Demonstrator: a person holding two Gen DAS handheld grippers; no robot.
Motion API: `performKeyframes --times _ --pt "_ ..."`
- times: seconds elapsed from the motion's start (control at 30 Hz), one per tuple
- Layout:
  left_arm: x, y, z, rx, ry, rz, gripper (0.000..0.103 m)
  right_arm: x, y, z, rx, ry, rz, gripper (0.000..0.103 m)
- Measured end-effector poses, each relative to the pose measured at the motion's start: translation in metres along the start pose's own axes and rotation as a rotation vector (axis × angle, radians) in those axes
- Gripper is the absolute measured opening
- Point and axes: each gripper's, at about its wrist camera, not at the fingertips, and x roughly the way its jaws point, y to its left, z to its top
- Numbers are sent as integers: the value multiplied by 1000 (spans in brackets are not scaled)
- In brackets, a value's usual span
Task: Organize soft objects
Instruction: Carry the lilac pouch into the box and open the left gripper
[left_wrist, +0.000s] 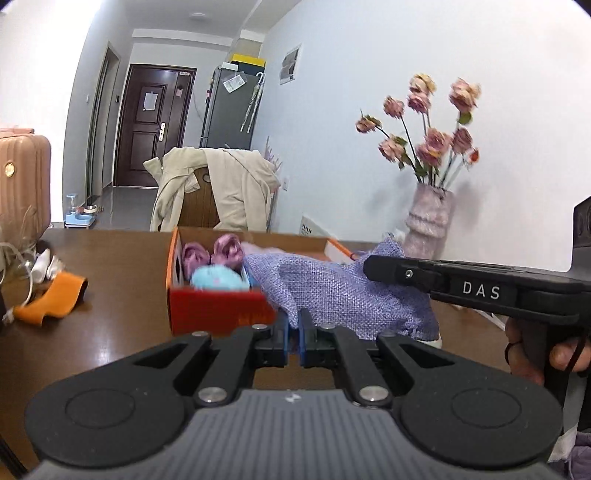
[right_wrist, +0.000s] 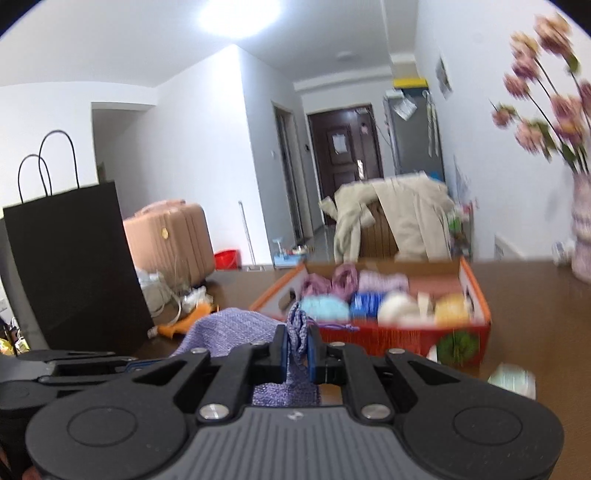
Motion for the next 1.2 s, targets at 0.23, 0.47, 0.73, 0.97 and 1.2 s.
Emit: performKeyframes --times 0.23,0.47,0.73,0.97,1.2 --pt "46 36 48 -37 -11 -5 6 65 -17 50 9 44 30 10" --pt "139 74 59 -39 134 64 6 172 -51 62 118 183 70 10" --pt "195 103 32 22 241 107 7 250 -43 16 -24 291 25 11" --pt "203 96 23 69 238 111 8 272 -45 0 -45 345 19 13" --pt "180 93 31 75 197 113 40 271 -63 0 41 399 22 22"
